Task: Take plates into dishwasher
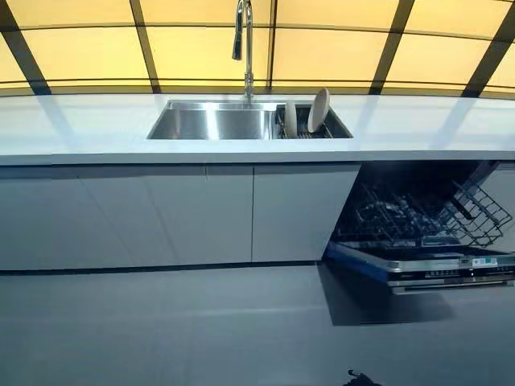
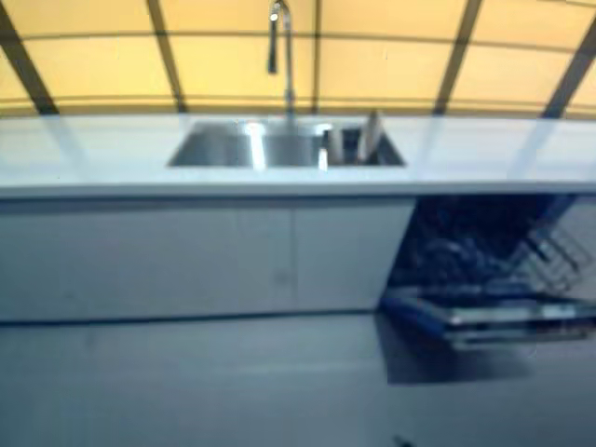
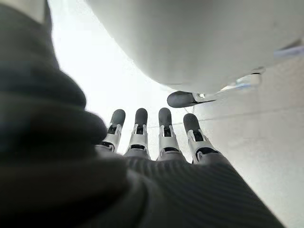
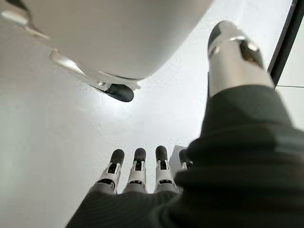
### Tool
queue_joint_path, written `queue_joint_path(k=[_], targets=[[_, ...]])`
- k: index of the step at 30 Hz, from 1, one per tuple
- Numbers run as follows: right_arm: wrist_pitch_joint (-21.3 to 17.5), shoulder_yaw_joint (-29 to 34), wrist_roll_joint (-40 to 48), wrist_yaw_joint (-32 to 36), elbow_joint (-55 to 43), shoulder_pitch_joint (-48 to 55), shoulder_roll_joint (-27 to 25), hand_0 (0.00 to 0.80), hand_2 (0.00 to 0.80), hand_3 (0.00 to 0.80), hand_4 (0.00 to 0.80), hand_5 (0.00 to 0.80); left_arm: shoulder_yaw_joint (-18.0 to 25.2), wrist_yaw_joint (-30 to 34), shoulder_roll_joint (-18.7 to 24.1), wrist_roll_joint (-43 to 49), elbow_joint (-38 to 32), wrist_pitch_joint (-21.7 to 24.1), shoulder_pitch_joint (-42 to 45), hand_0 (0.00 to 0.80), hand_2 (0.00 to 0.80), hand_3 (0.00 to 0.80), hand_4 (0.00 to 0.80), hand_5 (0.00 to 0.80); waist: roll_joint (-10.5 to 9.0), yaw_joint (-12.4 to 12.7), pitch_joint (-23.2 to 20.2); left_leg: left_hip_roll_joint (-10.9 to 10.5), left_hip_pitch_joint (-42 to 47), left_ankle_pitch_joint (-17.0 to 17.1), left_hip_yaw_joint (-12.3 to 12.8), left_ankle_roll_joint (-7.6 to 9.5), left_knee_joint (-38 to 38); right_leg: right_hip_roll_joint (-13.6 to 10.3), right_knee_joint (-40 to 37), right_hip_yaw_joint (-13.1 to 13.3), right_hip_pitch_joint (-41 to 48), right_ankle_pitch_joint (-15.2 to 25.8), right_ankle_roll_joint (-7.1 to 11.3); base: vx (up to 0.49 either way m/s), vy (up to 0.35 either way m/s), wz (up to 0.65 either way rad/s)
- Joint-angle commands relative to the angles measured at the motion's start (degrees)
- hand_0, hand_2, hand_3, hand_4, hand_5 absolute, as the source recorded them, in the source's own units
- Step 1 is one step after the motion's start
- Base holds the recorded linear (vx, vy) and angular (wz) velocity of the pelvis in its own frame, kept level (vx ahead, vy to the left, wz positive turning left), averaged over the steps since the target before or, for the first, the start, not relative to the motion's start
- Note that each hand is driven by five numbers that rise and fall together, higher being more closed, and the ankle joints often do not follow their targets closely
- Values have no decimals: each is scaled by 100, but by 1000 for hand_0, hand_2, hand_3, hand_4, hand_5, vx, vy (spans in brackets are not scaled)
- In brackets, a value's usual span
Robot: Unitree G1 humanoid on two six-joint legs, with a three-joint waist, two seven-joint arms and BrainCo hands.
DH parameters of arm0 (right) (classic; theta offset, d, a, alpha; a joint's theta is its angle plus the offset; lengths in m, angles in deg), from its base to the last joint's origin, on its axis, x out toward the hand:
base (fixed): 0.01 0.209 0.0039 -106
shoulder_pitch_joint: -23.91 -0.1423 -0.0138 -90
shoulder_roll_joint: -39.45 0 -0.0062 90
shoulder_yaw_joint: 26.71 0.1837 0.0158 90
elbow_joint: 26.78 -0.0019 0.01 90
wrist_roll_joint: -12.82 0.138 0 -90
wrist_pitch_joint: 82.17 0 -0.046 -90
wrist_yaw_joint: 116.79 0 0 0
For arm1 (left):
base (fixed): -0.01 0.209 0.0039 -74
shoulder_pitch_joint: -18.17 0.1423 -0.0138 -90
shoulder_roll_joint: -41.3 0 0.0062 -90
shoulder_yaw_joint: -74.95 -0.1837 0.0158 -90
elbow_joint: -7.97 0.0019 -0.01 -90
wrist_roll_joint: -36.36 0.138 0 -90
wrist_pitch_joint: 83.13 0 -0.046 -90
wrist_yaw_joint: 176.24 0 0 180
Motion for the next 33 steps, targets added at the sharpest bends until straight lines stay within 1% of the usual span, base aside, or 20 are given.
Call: queue_joint_path(k=[1, 4, 8, 12, 18, 23, 24, 28, 30, 31, 32, 33], targets=[[34, -48, -48, 30, 222, -387, -6, 0, 0, 0, 0, 0, -14, -273, -254, -196, 235, 25, -384, 0, 0, 0, 0, 0, 70, 15, 265, -948, -9, -179, -130, 920, 15, 852, 226, 70, 192, -341, -451, 0, 0, 0], [74, -51, -110, 100, 195, -407, -27, 0, 0, 0, 0, 0, 44, -29, -270, -445, 193, -36, -399, 0, 0, 0, 0, 0, 70, 15, 302, -935, -4, -176, -101, 917, 15, 840, 261, 64, 176, -347, -438, 0, 0, 0], [76, -63, -155, 89, 198, -463, -70, 0, 0, 0, 0, 0, 41, -83, -240, -418, 204, -38, -397, 0, 0, 0, 0, 0, 64, 12, 354, -927, -4, -163, -79, 920, 15, 852, 313, 82, 145, -347, -437, 0, 0, 0], [108, -75, -180, 155, 218, -481, -72, 0, 0, 0, 0, 0, 44, 6, -201, -326, 229, 17, -363, 0, 0, 0, 0, 0, 61, 21, 368, -918, 29, -178, -78, 913, 15, 851, 270, 73, 183, -323, -432, 0, 0, 0], [76, -103, -255, 85, 191, -464, -27, 0, 0, 0, 0, 0, 43, -67, -226, -238, 226, 20, -328, 0, 0, 0, 0, 0, 42, 35, 329, -909, 24, -173, -82, 895, 15, 864, 219, 53, 224, -321, -435, 5, -1, 0], [56, -190, -350, -117, 117, -451, -11, 0, 0, 0, 0, 0, -4, -100, -232, -246, 252, -117, -377, 0, 0, 0, 0, 0, 29, 12, 323, -910, -11, -156, -94, 901, 15, 895, 273, 78, 179, -360, -451, 3, -23, 1], [62, -198, -399, -223, 99, -455, -24, 0, 0, 0, 0, 0, -31, -129, -234, -218, 252, -153, -399, 0, 0, 0, 0, 0, 26, 5, 346, -912, -11, -152, -96, 908, 15, 906, 297, 80, 175, -375, -462, 11, -58, 3], [78, -248, -300, -262, 55, -492, -4, 0, 0, 0, 0, 0, -49, -225, -230, -251, 259, -182, -428, 0, 0, 0, 0, 0, 41, -4, 378, -899, 4, -146, -135, 921, 15, 943, 380, 114, 148, -454, -510, 24, -74, 5], [152, -257, -310, -226, 57, -506, -7, 0, 0, 0, 0, 0, 7, -329, -241, -430, 257, -178, -440, 0, 0, 0, 0, 0, 34, -3, 423, -878, -7, -189, -140, 917, 165, 962, 454, 139, 132, -507, -566, 31, -78, 3], [178, -261, -306, -204, 58, -522, -17, 0, 0, 0, 0, 0, 49, -464, -250, -584, 240, -175, -439, 0, 0, 0, 0, 0, 6, 9, 470, -863, -96, -269, -147, 902, 468, 949, 521, 133, 113, -532, -614, 19, -60, 3], [185, -262, -302, -197, 57, -526, -19, 0, 0, 0, 0, 0, 58, -491, -252, -619, 235, -179, -440, 0, 0, 0, 0, 0, -1, 11, 481, -861, -127, -294, -148, 899, 541, 946, 538, 128, 106, -539, -625, 6, -52, 4], [212, -264, -293, -173, 59, -543, -26, 0, 0, 0, 0, 0, 112, -555, -252, -684, 226, -195, -455, 0, 0, 0, 0, 0, -39, 21, 532, -846, -213, -372, -132, 888, 820, 924, 604, 112, 89, -562, -669, 6, -66, 8]])
